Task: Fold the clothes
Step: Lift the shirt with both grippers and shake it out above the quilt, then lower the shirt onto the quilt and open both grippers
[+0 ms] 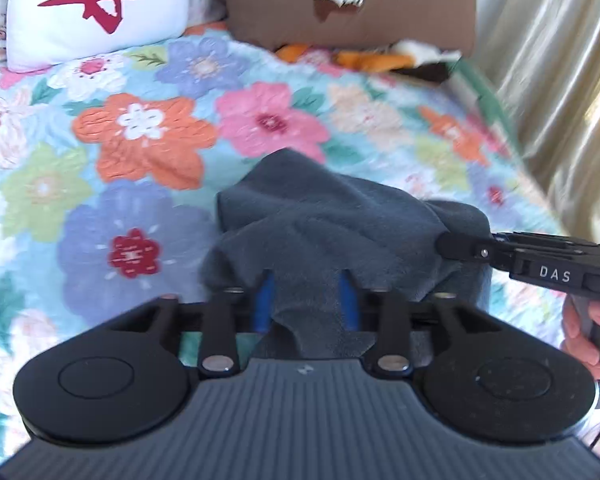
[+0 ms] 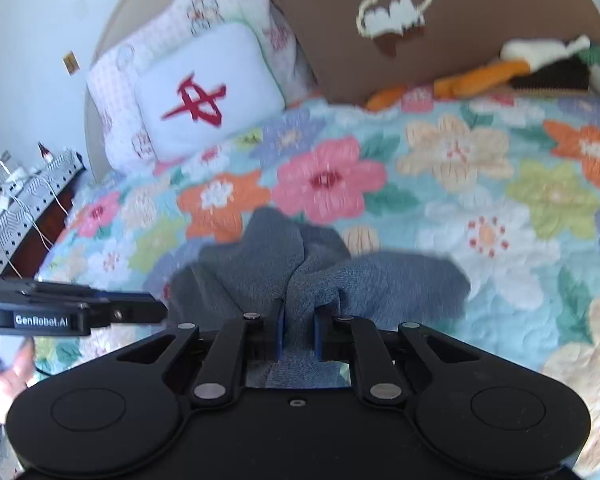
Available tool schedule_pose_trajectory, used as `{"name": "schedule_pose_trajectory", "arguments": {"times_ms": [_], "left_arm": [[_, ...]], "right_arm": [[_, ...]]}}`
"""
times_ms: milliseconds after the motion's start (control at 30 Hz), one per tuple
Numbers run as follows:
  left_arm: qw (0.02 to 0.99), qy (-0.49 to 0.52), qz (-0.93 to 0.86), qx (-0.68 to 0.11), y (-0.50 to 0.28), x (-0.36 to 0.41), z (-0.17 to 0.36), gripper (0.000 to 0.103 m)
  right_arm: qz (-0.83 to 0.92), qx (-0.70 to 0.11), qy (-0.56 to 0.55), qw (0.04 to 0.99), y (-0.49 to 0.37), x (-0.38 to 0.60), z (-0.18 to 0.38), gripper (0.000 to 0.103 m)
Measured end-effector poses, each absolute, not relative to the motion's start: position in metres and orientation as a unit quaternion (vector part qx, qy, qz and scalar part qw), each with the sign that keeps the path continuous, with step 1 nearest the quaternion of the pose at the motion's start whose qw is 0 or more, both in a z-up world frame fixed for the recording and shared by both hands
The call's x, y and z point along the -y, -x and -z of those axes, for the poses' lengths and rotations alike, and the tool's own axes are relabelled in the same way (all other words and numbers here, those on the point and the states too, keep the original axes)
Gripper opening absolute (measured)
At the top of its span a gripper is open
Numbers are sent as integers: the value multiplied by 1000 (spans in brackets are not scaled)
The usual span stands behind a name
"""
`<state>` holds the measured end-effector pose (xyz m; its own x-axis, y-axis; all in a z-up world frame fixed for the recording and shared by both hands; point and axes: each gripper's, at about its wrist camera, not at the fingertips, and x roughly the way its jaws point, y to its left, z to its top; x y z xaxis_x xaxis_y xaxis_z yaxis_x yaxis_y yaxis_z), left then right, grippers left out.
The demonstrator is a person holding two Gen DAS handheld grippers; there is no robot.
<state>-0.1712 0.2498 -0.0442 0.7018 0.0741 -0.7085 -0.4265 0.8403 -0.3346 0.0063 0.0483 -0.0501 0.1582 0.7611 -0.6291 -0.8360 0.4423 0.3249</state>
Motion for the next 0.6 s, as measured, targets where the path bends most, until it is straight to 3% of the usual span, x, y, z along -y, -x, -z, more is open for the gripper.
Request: {"name": "schedule_pose_trajectory", "arguments": {"times_ms": [100,233,333,400,433,467,500,600], "left_arm": [[897,216,-125,-366,162,-237,44,44],[900,185,-121,-375,146,-225,49,56],[900,202,-118,-367,137,-227,54,69],[895,221,-119,-369,131,-232,61,70],[892,231,-120,-370,127,-235,64,56],[887,237,-119,-378,123,-237,68,10],[884,239,-123,-382,121,-239,70,2],[890,232,-147,-364,125,-242,65,1]], "right_arm": [[-512,-370,57,773,-14,-43,46,15],[-498,-361,82,784,-18,-40,49,15],[-538,-386,43,748,-22,-35,47,15],[-570,-403,24,716,-22,-36,46,15],[-581,-410,17,703,-23,-37,46,16],[-588,-417,14,693,-21,-37,48,17],[-584,-424,15,692,-21,-38,50,22],[-555,-439,24,706,-25,-37,59,30]]}}
